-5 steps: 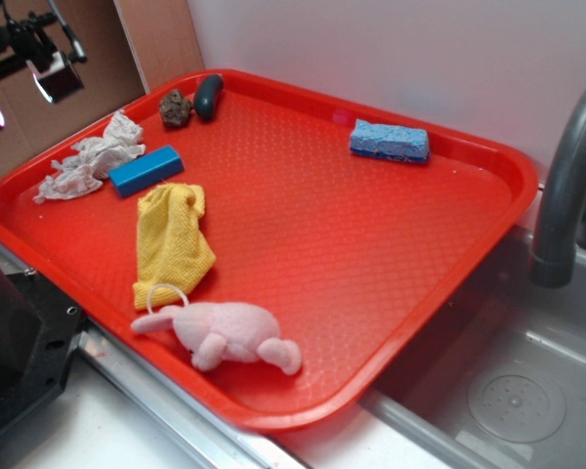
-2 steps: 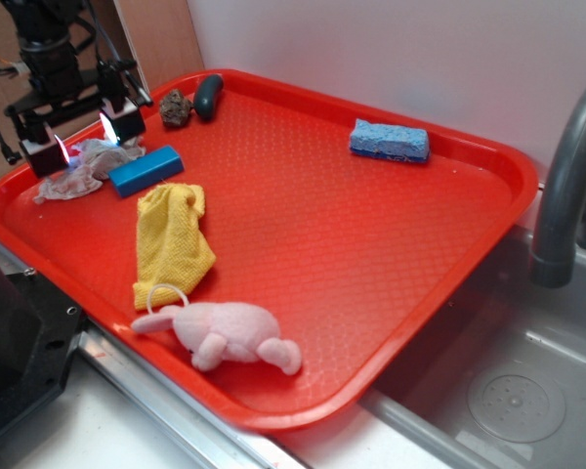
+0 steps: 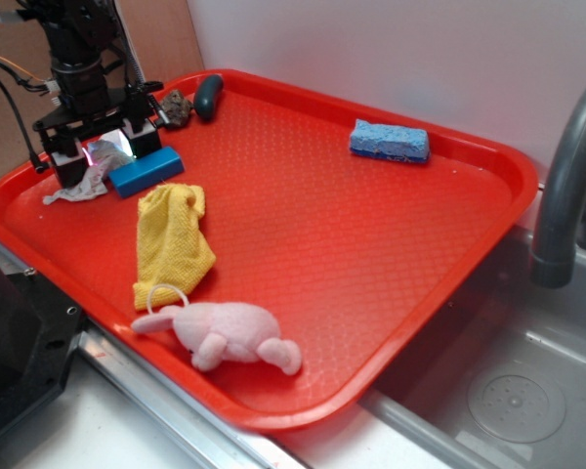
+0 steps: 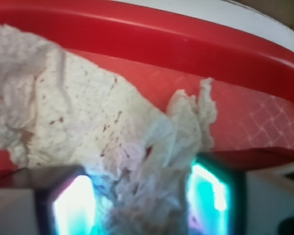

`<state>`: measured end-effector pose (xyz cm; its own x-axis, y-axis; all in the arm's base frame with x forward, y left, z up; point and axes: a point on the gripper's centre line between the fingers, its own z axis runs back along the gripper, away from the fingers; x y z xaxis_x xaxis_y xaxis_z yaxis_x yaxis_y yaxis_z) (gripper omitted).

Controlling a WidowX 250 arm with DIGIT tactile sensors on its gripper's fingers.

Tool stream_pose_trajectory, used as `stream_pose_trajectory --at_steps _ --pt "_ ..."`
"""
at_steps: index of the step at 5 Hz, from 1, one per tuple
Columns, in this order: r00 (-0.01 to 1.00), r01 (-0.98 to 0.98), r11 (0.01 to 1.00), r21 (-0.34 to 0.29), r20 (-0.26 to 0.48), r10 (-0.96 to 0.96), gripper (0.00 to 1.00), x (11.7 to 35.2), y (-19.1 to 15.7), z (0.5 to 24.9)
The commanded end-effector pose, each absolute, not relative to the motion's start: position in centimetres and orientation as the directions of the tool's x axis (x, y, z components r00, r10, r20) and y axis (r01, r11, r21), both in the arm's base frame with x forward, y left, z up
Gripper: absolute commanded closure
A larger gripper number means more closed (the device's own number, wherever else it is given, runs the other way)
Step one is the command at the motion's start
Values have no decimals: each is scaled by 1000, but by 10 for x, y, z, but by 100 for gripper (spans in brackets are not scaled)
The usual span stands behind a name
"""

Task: Grab the white paper.

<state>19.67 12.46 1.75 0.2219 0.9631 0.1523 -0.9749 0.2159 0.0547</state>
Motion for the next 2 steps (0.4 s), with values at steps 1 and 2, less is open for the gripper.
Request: stream_pose_trajectory --at_steps 1,2 --pt "563 -824 566 19 137 815 100 185 114 82" --pt "750 -657 749 86 178 637 100 185 95 120"
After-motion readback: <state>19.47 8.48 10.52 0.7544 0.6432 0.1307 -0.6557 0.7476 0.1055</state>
